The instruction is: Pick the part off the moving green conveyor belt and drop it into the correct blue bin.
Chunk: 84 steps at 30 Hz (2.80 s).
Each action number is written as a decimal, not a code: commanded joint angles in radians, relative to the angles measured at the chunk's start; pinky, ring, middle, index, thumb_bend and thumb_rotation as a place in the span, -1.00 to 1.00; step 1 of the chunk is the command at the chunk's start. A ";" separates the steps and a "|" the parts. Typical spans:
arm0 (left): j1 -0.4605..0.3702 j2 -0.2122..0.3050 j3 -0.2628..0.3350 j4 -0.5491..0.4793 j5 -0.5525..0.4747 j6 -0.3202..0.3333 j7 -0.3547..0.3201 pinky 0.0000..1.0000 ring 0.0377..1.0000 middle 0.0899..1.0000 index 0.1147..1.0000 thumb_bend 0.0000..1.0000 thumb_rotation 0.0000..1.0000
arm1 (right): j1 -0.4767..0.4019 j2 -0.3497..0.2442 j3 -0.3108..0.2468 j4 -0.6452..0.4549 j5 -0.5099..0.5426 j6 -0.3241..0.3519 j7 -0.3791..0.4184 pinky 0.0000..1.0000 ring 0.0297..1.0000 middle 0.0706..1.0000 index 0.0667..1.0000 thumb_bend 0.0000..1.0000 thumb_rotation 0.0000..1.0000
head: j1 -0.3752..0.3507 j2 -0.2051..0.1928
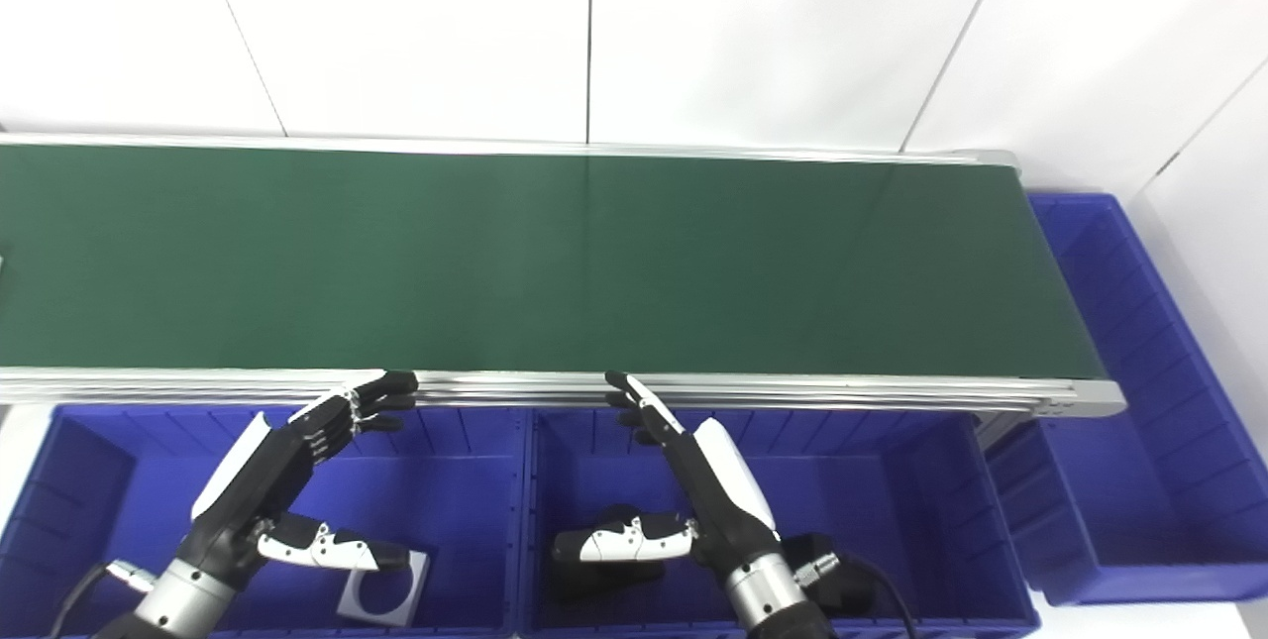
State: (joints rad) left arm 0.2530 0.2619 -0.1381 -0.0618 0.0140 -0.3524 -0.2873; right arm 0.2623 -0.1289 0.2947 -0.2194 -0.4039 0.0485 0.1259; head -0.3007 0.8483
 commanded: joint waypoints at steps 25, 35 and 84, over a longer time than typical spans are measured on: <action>0.020 -0.104 -0.065 0.010 0.165 -0.061 0.068 0.42 0.57 0.66 0.65 0.83 -0.44 | 0.044 -0.102 -0.074 -0.028 0.157 -0.138 0.017 0.72 0.75 0.78 0.89 0.70 -0.57 | 0.543 -0.152; 0.013 -0.142 -0.093 0.087 0.220 -0.104 0.115 0.49 0.59 0.65 0.67 0.86 -0.34 | 0.048 -0.130 -0.094 0.016 0.165 -0.188 0.014 0.68 0.75 0.77 0.89 0.70 -0.65 | 0.611 -0.225; -0.066 -0.046 -0.259 0.241 0.233 -0.117 0.327 0.32 0.49 0.57 0.59 0.94 -0.30 | 0.020 -0.108 -0.093 0.171 0.172 -0.295 0.000 0.66 0.71 0.73 0.81 0.85 -1.00 | 0.556 -0.464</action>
State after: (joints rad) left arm 0.2055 0.2085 -0.3915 0.1910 0.2540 -0.4290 0.0173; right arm 0.2942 -0.2410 0.2076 -0.0332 -0.2417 -0.1848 0.1390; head 0.2562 0.3835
